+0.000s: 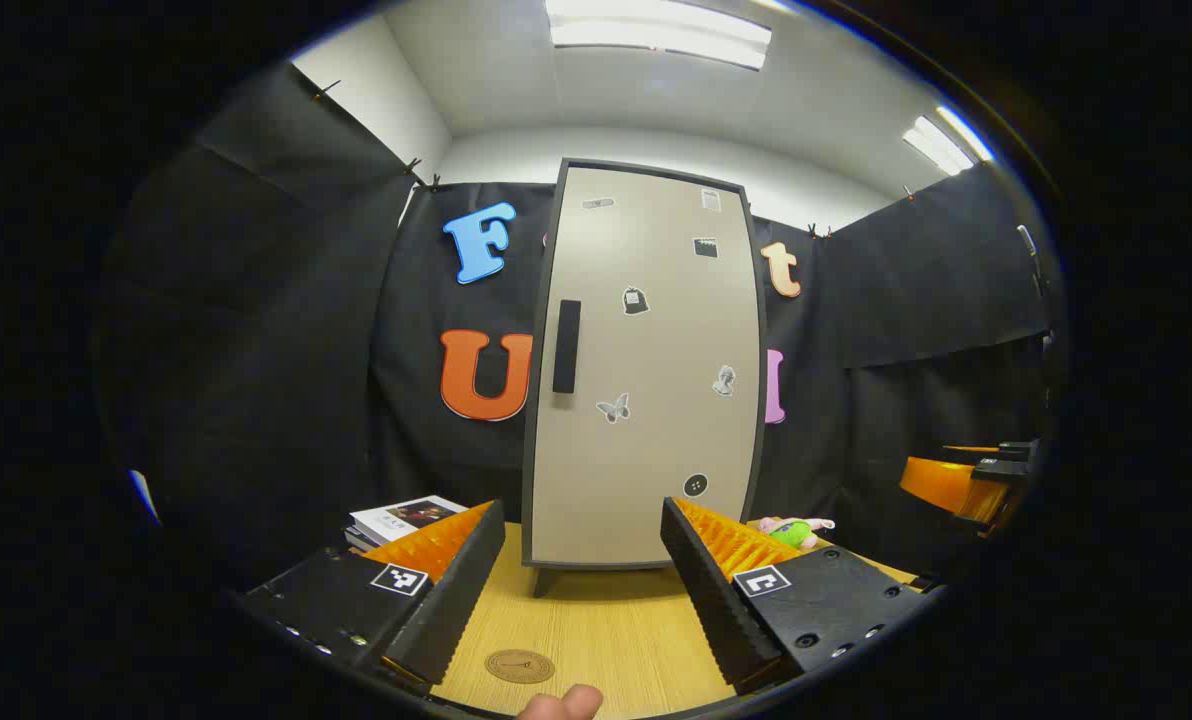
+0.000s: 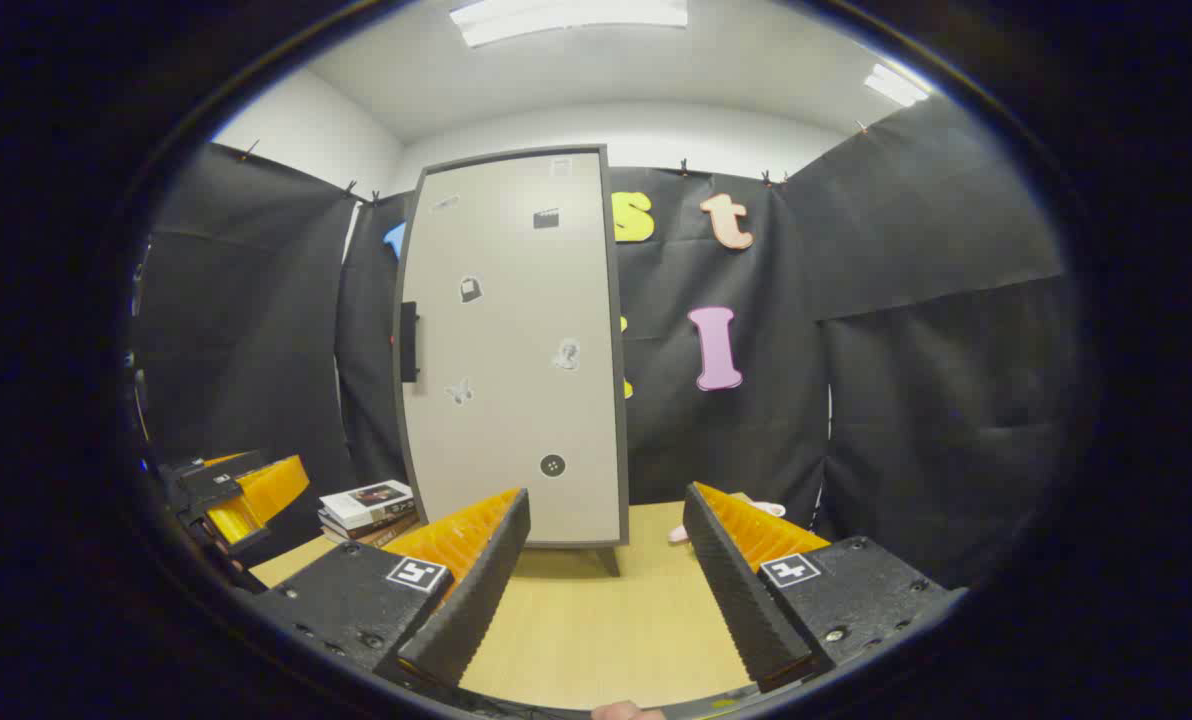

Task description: Open the cabinet door with the right hand, grasp the bottle in the cabinet with the left hand and place it on the coaster, then close the cabinet door with the right hand.

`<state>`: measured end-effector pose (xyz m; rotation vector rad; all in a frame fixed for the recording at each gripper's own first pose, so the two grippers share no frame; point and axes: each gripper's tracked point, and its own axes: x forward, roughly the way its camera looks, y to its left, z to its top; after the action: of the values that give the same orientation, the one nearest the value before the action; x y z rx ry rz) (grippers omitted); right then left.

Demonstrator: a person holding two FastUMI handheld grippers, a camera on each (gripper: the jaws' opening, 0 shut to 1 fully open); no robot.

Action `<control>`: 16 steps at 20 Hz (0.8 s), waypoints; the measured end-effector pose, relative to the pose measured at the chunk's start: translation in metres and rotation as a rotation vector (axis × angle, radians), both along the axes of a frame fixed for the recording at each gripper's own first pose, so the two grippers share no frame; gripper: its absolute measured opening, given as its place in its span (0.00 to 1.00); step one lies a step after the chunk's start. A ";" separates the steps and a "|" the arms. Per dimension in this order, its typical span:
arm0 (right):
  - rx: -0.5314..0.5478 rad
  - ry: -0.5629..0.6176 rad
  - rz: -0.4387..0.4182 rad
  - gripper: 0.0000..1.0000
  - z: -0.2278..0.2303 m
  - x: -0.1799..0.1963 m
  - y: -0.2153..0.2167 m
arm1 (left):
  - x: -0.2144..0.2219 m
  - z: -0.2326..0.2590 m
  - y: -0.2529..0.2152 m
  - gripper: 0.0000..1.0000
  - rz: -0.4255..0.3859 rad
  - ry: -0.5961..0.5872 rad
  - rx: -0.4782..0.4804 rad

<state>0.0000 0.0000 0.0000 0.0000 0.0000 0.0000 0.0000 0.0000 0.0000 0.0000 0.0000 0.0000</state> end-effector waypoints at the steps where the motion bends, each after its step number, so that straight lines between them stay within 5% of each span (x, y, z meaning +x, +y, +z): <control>1: -0.004 0.000 0.000 0.95 0.000 -0.001 0.000 | 0.000 0.001 0.001 0.95 0.002 -0.003 0.003; 16: -0.001 -0.001 -0.004 0.94 -0.005 -0.006 0.000 | 0.001 0.007 0.001 0.95 0.021 -0.018 0.006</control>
<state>-0.0059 0.0001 -0.0046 -0.0009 -0.0014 -0.0040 0.0010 0.0009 0.0065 0.0057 -0.0183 0.0214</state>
